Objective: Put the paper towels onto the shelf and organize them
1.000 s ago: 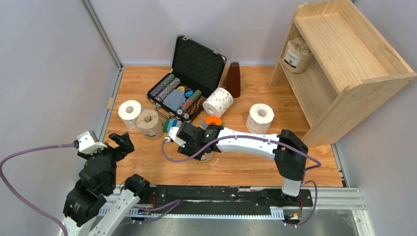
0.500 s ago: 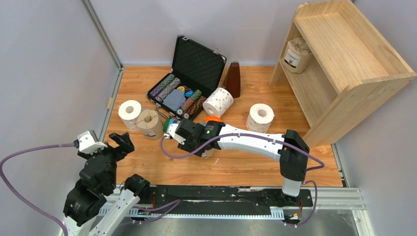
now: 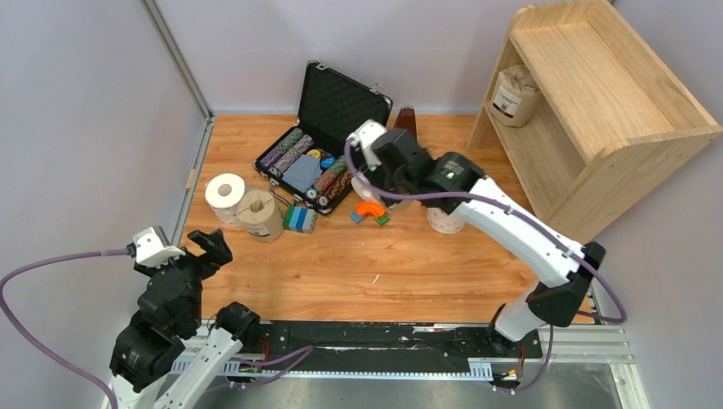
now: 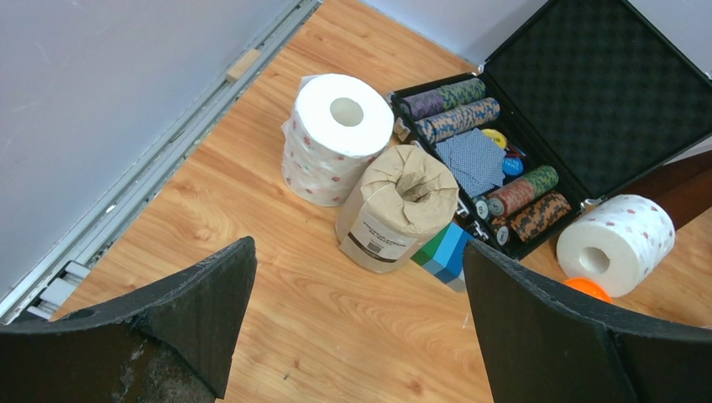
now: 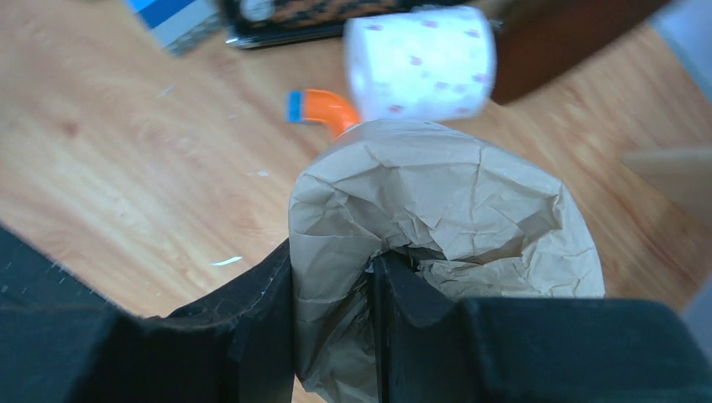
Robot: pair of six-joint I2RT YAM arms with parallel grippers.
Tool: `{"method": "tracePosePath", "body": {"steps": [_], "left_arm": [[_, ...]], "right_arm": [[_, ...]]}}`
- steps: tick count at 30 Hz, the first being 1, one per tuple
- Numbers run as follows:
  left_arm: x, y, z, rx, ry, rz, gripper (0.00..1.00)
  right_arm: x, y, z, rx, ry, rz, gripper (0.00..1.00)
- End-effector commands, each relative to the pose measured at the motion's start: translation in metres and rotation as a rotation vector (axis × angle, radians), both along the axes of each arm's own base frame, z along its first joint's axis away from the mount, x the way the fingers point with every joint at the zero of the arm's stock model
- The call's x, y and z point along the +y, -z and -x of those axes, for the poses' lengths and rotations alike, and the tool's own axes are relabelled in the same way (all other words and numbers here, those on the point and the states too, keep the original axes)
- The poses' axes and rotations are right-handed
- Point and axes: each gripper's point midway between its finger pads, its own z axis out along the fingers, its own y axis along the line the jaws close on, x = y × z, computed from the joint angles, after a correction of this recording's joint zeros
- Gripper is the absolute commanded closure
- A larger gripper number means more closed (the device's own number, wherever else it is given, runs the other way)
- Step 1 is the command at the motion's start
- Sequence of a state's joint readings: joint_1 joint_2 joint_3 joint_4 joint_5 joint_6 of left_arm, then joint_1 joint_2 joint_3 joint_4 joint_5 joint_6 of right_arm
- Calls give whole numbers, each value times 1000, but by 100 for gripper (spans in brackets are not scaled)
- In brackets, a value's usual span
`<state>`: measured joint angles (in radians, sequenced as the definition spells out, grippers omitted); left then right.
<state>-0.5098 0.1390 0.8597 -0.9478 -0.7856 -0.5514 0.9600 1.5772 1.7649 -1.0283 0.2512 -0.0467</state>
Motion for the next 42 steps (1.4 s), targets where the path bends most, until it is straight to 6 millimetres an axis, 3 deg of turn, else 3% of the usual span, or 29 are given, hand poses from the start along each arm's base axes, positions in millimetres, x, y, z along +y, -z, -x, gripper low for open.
{"method": "tracePosePath", "body": {"steps": [1, 7, 11, 15, 27, 42], "left_arm": [[5, -7, 1, -20, -37, 25, 0], [6, -7, 2, -24, -41, 29, 0], [6, -7, 2, -23, -45, 29, 0], [8, -6, 2, -22, -54, 28, 0], [8, -6, 2, -16, -58, 25, 0], [11, -5, 4, -20, -74, 30, 0]], "right_arm": [[-78, -66, -35, -150, 277, -80, 81], [-159, -110, -71, -277, 531, -106, 80], [-208, -118, -94, -304, 678, -101, 81], [-244, -121, -112, -318, 784, -119, 81], [-294, -106, -158, -325, 896, -143, 79], [-315, -76, -182, -312, 962, -95, 67]]}}
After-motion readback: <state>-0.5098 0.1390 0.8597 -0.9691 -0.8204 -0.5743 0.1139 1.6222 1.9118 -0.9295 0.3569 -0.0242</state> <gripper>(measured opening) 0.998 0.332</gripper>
